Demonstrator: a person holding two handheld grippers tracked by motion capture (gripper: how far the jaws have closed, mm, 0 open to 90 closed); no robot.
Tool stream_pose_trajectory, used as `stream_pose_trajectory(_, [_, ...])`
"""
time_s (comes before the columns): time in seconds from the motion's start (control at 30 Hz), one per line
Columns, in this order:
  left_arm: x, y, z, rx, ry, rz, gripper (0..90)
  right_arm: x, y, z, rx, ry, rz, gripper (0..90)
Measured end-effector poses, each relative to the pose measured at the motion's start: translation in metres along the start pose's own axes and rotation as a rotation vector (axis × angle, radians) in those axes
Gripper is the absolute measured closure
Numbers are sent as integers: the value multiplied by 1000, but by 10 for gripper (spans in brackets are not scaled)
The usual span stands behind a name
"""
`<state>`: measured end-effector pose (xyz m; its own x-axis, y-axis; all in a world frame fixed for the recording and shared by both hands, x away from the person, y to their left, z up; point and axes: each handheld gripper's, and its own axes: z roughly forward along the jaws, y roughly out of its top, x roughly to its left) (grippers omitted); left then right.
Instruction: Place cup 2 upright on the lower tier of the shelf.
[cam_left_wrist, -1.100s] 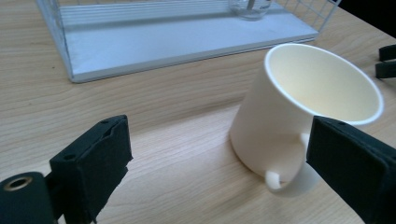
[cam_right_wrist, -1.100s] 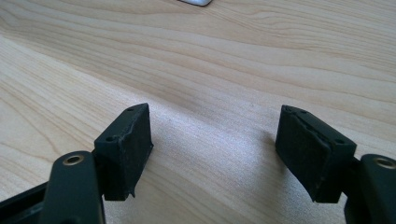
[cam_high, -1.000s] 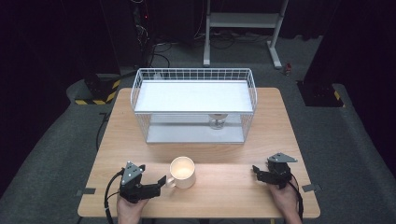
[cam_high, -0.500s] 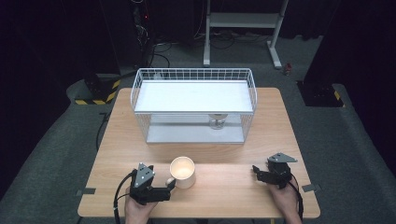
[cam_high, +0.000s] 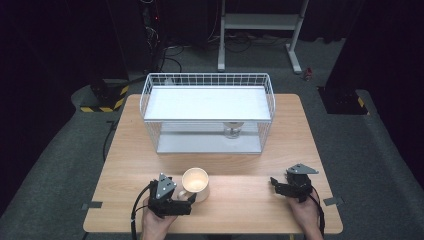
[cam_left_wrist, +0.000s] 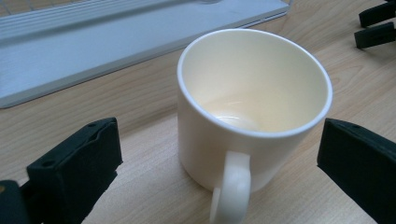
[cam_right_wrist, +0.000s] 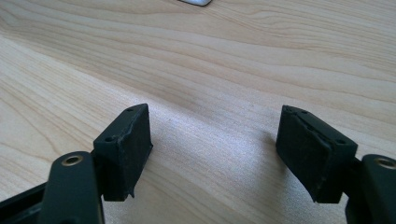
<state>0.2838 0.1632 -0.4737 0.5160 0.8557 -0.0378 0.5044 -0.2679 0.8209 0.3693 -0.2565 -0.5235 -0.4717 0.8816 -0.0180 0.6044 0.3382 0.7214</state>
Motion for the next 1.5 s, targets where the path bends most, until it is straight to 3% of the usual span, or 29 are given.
stream_pose_trajectory(0.4, [-6, 5, 15, 19, -46, 12, 0, 0, 0, 0, 0, 0, 0, 263])
stream_pose_trajectory(0.83, [-10, 7, 36, 36, -56, 9, 1, 0, 0, 0, 0, 0, 1, 263])
stream_pose_trajectory(1.5, [-13, 4, 49, 32, -30, 27, 75, 0, 0, 0, -1, 0, 0, 258])
